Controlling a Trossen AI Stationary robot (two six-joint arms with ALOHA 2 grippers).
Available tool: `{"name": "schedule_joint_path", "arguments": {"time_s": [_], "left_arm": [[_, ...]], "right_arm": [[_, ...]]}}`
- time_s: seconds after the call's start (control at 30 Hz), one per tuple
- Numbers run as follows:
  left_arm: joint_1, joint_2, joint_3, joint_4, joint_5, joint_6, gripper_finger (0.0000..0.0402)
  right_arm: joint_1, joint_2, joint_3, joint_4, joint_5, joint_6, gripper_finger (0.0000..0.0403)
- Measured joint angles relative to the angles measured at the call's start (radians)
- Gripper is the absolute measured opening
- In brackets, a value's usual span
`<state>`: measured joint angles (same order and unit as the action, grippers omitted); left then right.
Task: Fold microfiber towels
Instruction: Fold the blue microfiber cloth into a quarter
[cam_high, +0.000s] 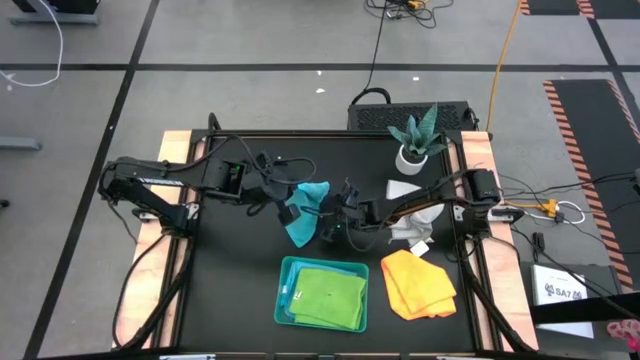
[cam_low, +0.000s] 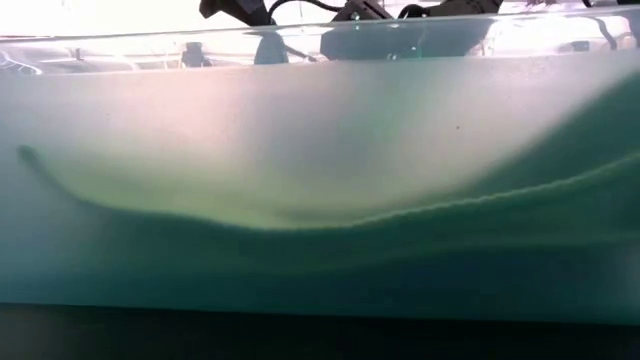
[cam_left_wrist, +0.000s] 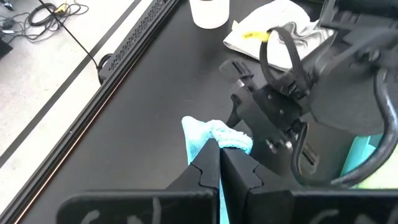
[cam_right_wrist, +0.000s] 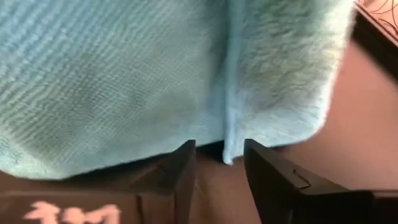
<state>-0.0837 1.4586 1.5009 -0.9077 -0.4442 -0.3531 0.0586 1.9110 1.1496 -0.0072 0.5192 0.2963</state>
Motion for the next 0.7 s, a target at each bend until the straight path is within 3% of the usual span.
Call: {"name": "schedule_joint_path", "arguments": {"time_s": [0.3,0.7], "left_arm": [[0.0,0.0,0.0,0.0,0.011,-0.016,0.0003],[0.0,0.0,0.0,-0.001,0.02,-0.018,0.0005]], "right_arm": [[-0.018,0.036,0.0,0.05,0.01,-0.048,0.0181],[-0.08,0.036,0.0,0.06,0.03,-0.055,0.0181]]}}
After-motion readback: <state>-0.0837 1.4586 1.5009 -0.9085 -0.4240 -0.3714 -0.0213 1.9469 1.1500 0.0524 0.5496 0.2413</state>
